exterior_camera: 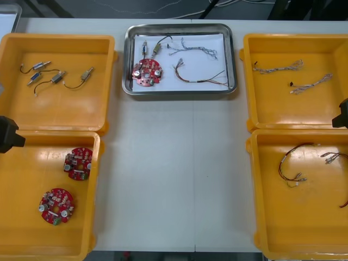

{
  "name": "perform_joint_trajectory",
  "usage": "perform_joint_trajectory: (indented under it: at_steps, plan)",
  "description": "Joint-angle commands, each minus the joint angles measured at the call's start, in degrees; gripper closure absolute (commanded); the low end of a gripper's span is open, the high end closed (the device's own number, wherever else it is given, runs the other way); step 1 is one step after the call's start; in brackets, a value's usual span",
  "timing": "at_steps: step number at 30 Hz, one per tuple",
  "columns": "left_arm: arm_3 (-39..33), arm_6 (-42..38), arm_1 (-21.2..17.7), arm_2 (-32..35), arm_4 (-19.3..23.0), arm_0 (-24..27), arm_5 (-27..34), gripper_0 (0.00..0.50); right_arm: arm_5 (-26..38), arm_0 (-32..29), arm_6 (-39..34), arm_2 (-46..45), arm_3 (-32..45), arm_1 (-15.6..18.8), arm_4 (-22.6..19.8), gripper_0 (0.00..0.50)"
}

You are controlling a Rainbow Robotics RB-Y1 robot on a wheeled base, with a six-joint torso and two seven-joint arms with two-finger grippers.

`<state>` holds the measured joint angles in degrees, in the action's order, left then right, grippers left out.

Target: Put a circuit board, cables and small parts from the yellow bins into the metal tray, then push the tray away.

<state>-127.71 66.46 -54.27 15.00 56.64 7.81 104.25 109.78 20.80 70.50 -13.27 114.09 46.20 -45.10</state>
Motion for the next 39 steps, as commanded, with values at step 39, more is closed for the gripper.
perform_joint_trajectory:
  at_steps: [39]
  plan:
    - [-1.6,1.4,-2.0,1.5,0.1,-1.0,-0.4,0.0,0.2,-13.5,2.1,-3.0,14.5,-4.1,0.4,0.0]
